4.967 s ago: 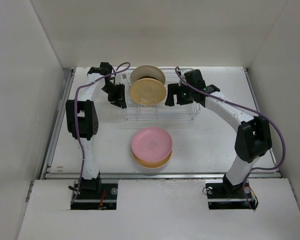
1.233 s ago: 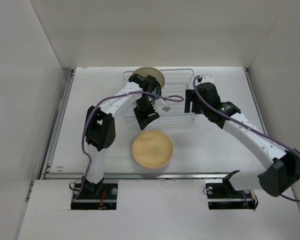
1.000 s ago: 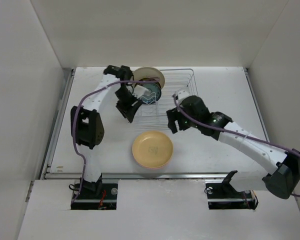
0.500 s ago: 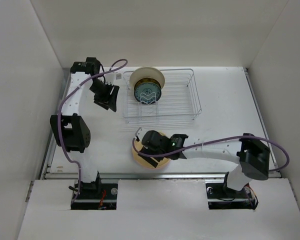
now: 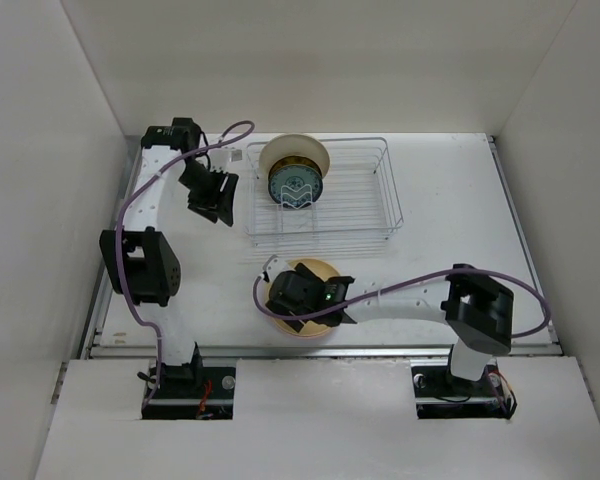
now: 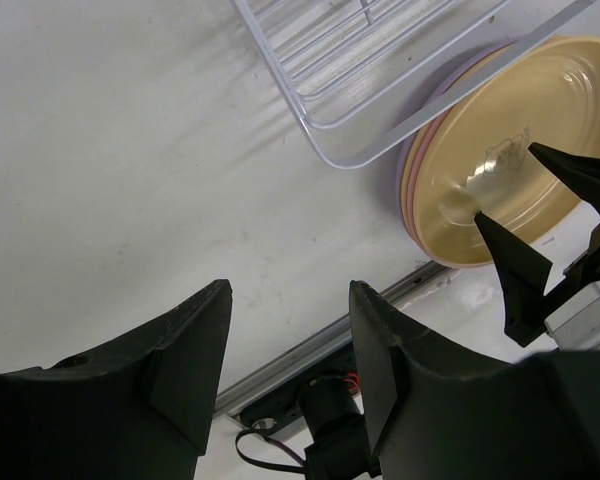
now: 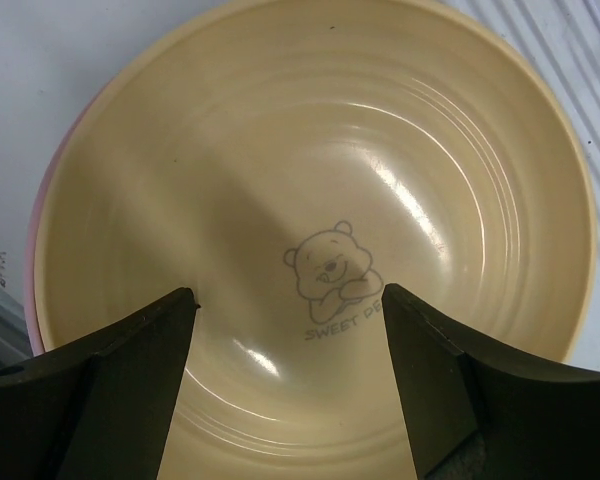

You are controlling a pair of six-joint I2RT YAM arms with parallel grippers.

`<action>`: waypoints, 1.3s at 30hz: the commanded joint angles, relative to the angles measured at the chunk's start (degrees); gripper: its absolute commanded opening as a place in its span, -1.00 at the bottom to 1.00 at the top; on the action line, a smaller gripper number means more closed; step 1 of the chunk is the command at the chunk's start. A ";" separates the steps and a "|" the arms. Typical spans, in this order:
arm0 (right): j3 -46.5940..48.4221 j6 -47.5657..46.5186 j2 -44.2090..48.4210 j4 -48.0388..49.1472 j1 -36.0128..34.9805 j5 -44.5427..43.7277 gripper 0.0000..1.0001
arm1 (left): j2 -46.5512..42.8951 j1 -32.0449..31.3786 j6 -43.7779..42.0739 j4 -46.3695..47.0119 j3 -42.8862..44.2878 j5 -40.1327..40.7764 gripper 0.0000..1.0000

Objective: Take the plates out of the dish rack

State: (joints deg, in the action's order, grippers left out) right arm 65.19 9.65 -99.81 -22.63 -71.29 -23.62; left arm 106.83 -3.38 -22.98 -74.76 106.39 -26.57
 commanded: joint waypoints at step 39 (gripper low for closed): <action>57.95 -17.12 -25.95 -2.15 38.94 25.37 -0.03 | 20.96 -2.95 13.13 9.81 19.29 -2.44 -0.07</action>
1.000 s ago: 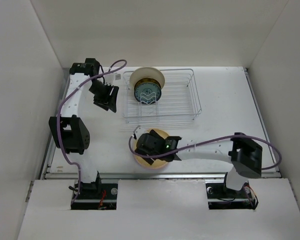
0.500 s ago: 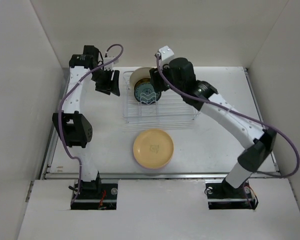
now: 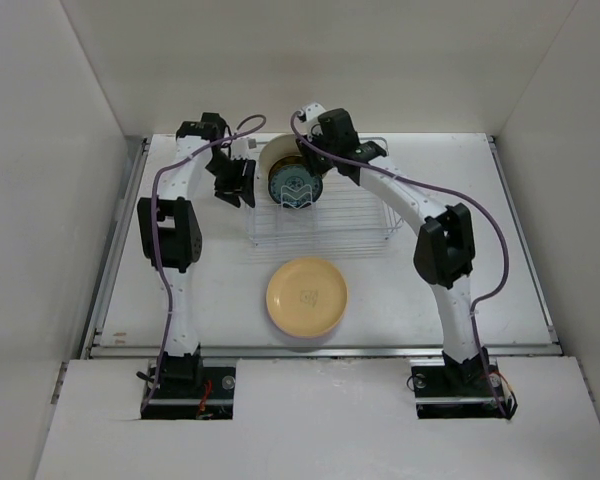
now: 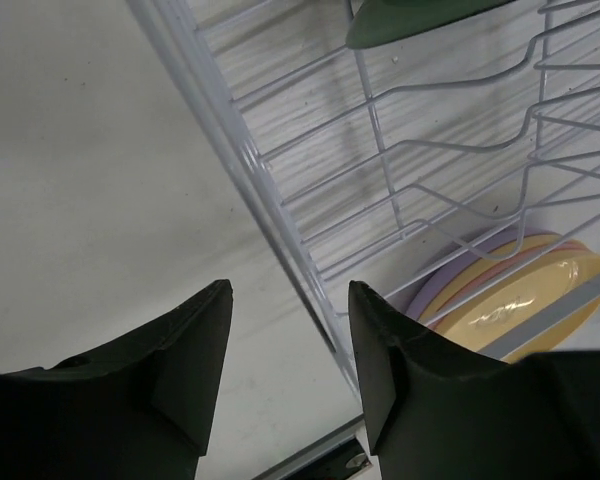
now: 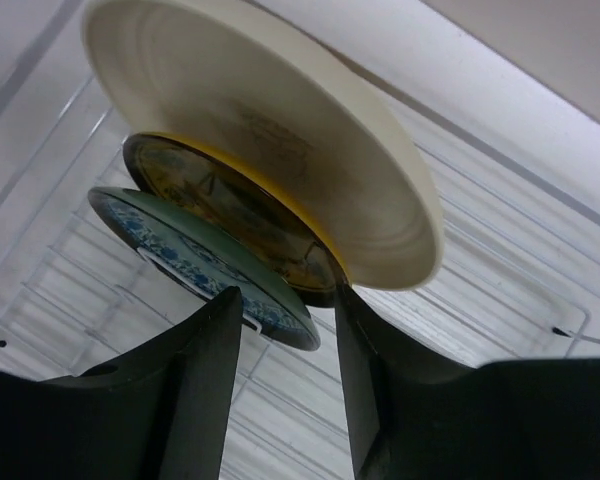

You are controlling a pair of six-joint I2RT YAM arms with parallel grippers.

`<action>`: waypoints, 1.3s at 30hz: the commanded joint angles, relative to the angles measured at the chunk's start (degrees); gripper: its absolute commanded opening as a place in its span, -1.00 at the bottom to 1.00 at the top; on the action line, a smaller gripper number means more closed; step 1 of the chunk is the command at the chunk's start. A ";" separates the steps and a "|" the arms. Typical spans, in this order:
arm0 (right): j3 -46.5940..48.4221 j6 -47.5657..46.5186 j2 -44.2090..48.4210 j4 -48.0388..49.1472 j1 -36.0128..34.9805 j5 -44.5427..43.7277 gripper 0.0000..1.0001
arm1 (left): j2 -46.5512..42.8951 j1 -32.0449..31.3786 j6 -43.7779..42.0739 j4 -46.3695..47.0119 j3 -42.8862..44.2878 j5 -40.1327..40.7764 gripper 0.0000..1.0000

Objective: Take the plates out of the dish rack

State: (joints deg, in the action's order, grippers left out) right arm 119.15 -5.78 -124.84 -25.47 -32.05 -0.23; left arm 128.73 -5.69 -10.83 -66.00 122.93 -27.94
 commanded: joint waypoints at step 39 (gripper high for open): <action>-5.85 -0.63 11.54 4.82 1.99 1.20 -1.00 | 3.29 -0.63 7.93 5.18 1.43 -1.32 -1.00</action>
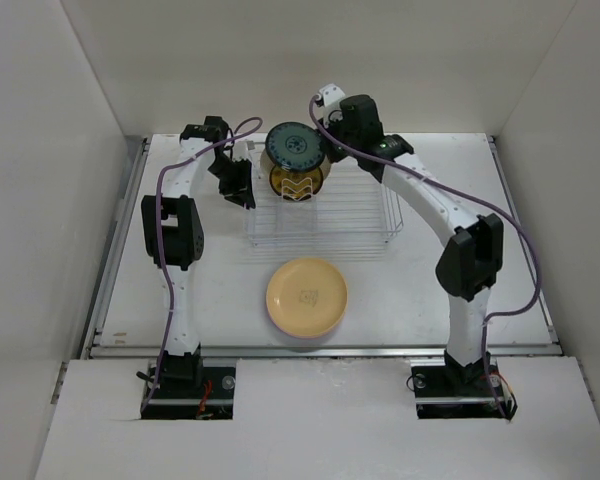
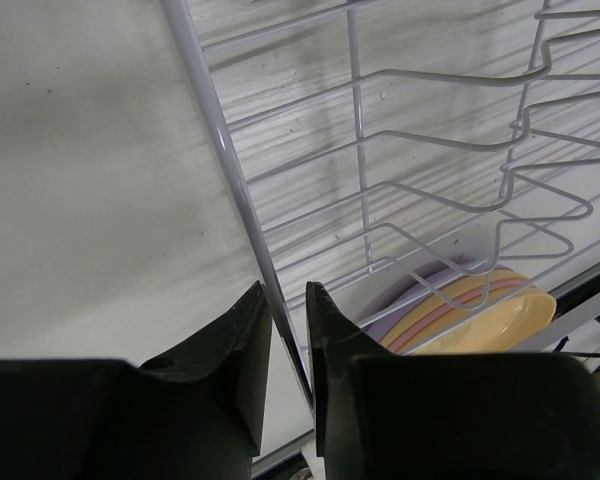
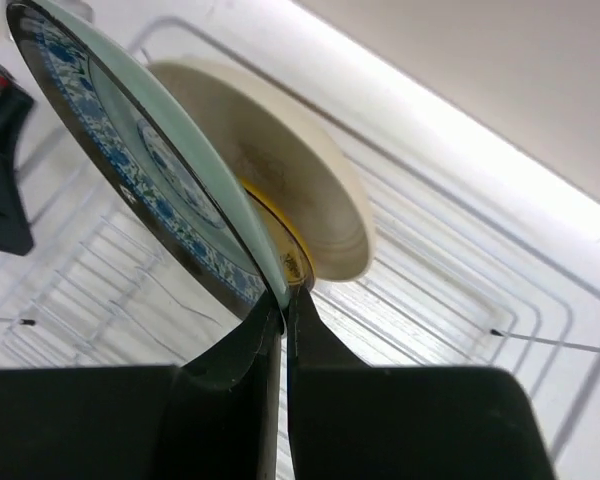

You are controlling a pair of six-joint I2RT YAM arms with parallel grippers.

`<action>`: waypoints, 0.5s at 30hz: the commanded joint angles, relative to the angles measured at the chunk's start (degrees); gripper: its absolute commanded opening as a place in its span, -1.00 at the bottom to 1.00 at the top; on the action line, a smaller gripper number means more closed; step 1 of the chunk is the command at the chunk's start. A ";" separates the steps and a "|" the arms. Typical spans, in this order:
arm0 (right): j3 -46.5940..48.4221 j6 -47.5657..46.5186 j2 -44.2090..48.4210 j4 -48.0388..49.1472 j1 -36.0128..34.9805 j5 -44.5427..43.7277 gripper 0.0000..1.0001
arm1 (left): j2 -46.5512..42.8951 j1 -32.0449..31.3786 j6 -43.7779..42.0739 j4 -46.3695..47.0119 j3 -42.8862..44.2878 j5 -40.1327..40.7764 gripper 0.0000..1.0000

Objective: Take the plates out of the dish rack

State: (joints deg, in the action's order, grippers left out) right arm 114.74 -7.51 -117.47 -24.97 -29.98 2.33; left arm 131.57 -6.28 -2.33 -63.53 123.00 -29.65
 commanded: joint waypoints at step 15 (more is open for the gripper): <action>-14.45 3.28 18.31 -4.73 0.44 9.36 -1.00 | -1.23 -0.04 -1.71 2.71 1.89 2.14 -1.00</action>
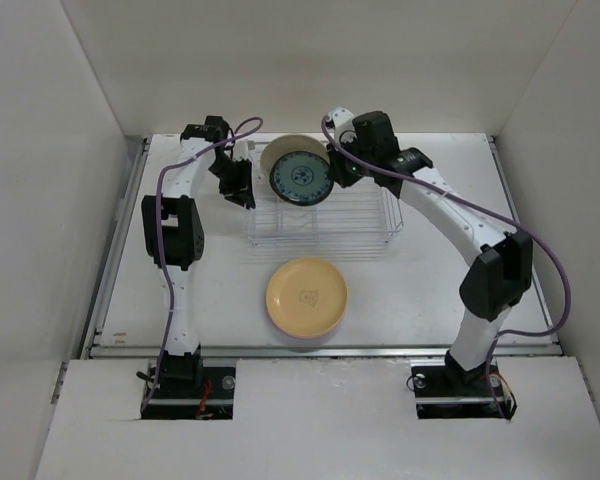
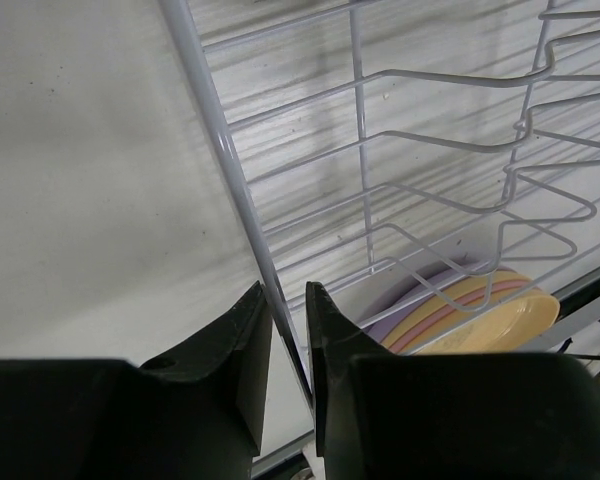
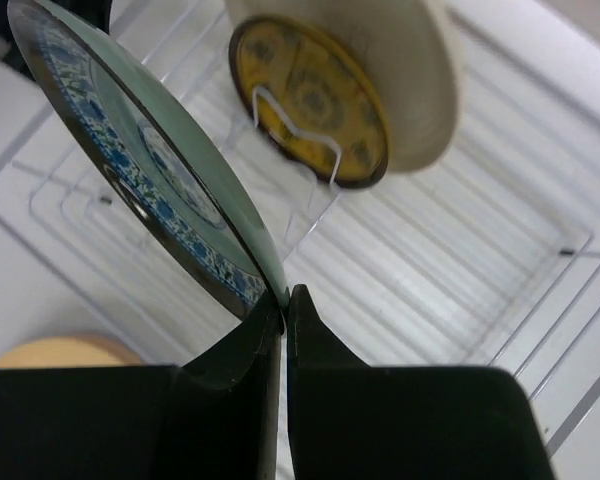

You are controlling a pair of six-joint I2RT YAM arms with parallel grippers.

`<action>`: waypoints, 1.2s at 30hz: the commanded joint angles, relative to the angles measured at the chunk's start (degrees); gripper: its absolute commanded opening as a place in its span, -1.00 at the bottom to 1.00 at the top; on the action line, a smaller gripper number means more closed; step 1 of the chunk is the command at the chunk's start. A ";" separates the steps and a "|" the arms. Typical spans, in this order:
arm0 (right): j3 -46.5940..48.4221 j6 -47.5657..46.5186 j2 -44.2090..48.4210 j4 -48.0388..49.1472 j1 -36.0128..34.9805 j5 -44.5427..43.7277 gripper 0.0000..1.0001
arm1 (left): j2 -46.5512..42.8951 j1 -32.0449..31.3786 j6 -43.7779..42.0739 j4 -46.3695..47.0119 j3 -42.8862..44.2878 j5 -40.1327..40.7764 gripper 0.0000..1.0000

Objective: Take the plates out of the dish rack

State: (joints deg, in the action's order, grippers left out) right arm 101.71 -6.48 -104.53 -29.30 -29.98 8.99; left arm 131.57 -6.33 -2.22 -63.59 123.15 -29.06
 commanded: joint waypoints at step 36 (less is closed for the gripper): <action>22.65 18.08 -29.05 -10.78 -25.92 9.21 -1.00 | -26.01 11.34 1.34 16.04 -6.79 6.13 1.00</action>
State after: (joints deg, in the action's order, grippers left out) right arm 119.96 10.79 -131.76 -39.97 -55.24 21.28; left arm 105.25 5.74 -0.14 -48.45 117.84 -21.93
